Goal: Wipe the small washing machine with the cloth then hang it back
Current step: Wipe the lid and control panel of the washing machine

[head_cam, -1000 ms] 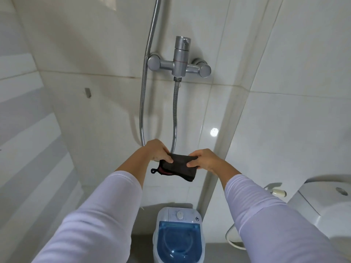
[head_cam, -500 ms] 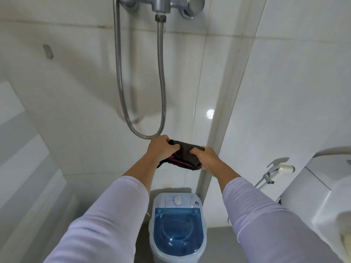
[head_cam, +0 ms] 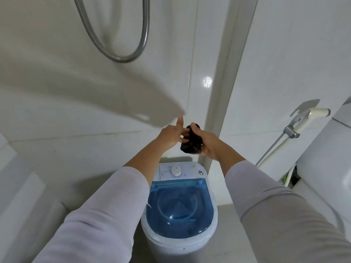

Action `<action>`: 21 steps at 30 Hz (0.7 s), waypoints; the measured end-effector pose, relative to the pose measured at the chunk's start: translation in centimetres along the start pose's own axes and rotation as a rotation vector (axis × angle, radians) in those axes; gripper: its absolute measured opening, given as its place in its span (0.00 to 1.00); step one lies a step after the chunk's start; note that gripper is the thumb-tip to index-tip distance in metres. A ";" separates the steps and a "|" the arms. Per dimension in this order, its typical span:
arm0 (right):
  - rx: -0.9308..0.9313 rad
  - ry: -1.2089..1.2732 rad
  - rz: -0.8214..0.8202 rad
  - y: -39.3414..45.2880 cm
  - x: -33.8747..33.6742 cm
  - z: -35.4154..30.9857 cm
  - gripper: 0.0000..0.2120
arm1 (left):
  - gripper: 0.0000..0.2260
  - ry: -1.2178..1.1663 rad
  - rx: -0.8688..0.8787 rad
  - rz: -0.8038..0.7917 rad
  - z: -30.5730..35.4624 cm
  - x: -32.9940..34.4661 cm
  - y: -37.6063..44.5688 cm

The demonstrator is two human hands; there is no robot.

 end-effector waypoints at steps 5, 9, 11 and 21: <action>-0.037 -0.094 -0.028 1.0 -2.1 5.9 0.13 | 0.39 -0.166 0.068 -0.066 -4.6 4.4 1.6; -0.096 -0.121 0.081 0.1 -3.5 7.9 0.10 | 0.35 -0.176 0.134 -0.011 -6.1 6.5 0.4; -0.094 -0.163 0.204 -0.9 -4.6 8.0 0.17 | 0.29 -0.049 0.080 0.049 -7.0 7.1 -0.6; -0.131 -0.775 0.482 -2.6 -5.5 7.1 0.13 | 0.33 0.784 -0.327 -0.223 -15.1 9.8 0.2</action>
Point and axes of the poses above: each hand's wrist, its own y-axis towards the middle knuckle, its own x-axis out of the palm, z = x × y, the point moved 7 cm from there along y, towards the middle knuckle, and after that the axes turned 13 degrees about -z, right-handed, at the moved point
